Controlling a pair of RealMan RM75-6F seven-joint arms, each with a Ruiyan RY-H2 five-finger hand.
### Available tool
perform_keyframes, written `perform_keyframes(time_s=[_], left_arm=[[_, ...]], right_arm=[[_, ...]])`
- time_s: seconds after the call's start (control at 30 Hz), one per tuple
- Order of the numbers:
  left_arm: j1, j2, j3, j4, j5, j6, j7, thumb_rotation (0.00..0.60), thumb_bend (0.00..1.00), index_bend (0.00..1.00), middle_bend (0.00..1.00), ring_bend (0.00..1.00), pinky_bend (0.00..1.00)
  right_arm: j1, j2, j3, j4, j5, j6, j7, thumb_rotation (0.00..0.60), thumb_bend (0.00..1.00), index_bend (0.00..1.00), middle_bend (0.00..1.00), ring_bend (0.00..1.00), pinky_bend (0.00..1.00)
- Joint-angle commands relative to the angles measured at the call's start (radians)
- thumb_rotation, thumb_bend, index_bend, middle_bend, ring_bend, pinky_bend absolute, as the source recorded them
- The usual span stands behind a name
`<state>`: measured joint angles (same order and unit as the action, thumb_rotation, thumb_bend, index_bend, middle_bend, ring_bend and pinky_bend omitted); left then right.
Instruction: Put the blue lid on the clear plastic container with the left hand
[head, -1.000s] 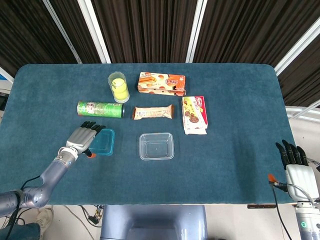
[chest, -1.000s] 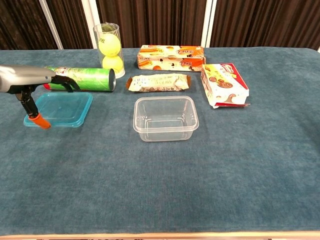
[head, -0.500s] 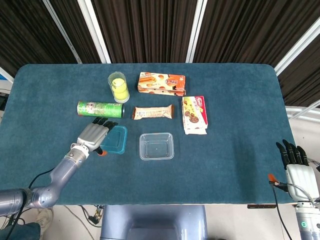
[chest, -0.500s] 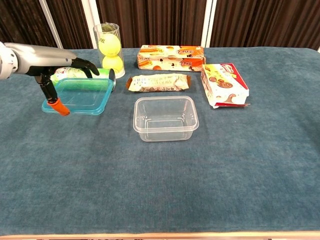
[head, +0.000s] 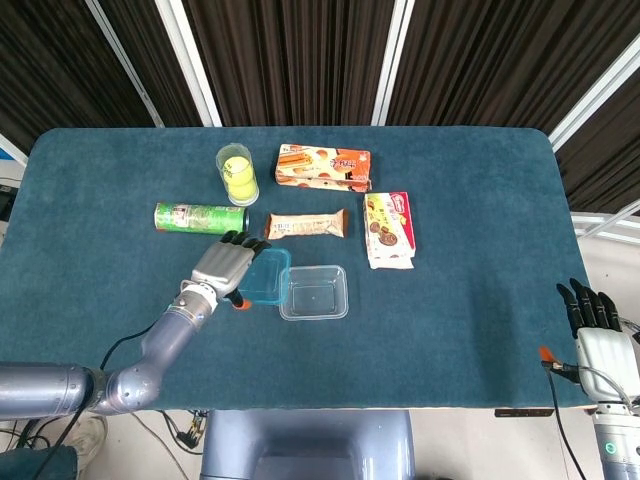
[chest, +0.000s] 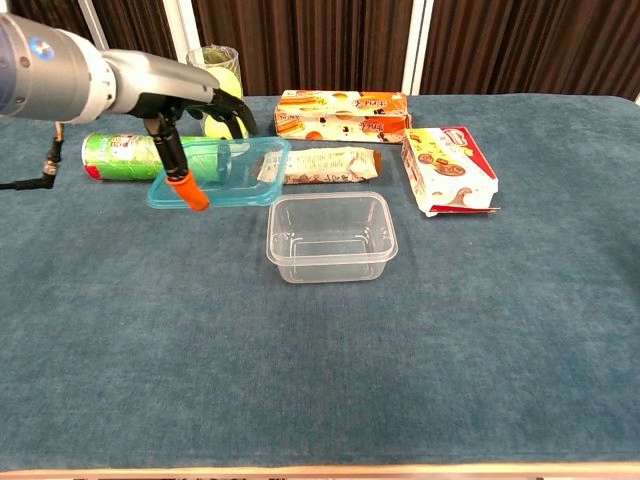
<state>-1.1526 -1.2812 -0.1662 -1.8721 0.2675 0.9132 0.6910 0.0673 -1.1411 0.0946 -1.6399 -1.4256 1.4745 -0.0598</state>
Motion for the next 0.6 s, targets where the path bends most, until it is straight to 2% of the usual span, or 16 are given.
perform_keyframes(time_s=[0.03, 0.4, 0.6], left_arm=[[-0.062, -0.015, -0.025, -0.023, -0.094, 0.026, 0.029, 0.600, 0.38, 0.14, 0.36, 0.00, 0.03], [-0.183, -0.120, -0.063, 0.023, -0.281, 0.147, 0.096, 0.600, 0.38, 0.16, 0.35, 0.00, 0.03], [-0.210, -0.185, -0.076, 0.062, -0.289, 0.206, 0.115, 0.600, 0.38, 0.17, 0.34, 0.00, 0.03]], right_arm=[[-0.001, 0.000, 0.001, -0.001, 0.001, 0.001, 0.002, 0.600, 0.29, 0.06, 0.00, 0.00, 0.00], [-0.007, 0.002, 0.005, -0.001, 0.009, 0.007, 0.016, 0.600, 0.29, 0.06, 0.00, 0.00, 0.00], [-0.004, 0.002, 0.008, 0.001, 0.016, 0.000, 0.020, 0.600, 0.29, 0.06, 0.00, 0.00, 0.00]])
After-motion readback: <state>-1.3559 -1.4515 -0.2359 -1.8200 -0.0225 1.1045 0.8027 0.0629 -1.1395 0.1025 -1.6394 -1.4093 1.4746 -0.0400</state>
